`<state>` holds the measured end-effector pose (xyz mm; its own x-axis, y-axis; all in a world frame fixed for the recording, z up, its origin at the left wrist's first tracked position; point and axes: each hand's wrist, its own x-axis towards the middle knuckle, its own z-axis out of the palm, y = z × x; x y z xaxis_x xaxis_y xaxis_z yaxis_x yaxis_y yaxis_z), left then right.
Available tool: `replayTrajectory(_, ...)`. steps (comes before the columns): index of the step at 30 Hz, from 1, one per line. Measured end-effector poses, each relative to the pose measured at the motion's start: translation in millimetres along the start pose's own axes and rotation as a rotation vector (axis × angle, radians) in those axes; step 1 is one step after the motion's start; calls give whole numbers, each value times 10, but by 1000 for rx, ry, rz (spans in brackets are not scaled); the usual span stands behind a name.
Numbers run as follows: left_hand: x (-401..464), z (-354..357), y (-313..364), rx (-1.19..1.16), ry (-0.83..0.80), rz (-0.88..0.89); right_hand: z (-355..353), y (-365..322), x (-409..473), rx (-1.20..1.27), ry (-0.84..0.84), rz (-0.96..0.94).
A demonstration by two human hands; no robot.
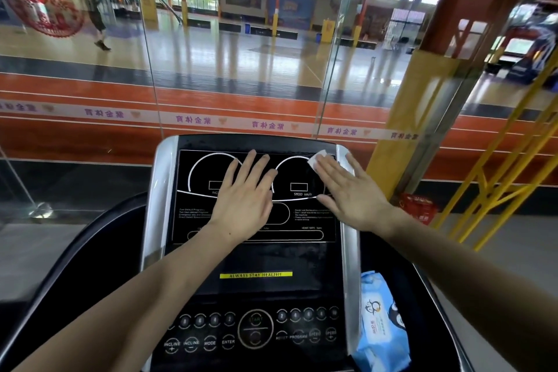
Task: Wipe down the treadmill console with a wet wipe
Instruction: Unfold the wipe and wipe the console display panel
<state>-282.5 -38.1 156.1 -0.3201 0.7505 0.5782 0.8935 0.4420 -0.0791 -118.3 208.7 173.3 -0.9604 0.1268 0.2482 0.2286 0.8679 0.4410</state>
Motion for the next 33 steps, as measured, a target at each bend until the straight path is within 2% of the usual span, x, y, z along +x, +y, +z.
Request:
replayTrajectory(4, 8, 11, 21, 1, 3, 4, 187, -573, -290, 228, 93, 179)
replayTrajectory(7, 18, 14, 2, 8, -3, 9, 293, -897, -485, 271, 86, 272)
replayTrajectory(15, 233, -20, -32, 43, -26, 17, 59, -705, 129, 303, 118, 458)
replayTrajectory(19, 267, 34, -68, 45, -62, 6, 193, -788, -44, 346, 148, 432)
replayTrajectory(28, 145, 82, -83, 12, -96, 7, 568, -1493, -1052, 359, 128, 384)
replayTrajectory(33, 47, 88, -61, -16, -93, 13, 383, -1221, -651, 318, 103, 416)
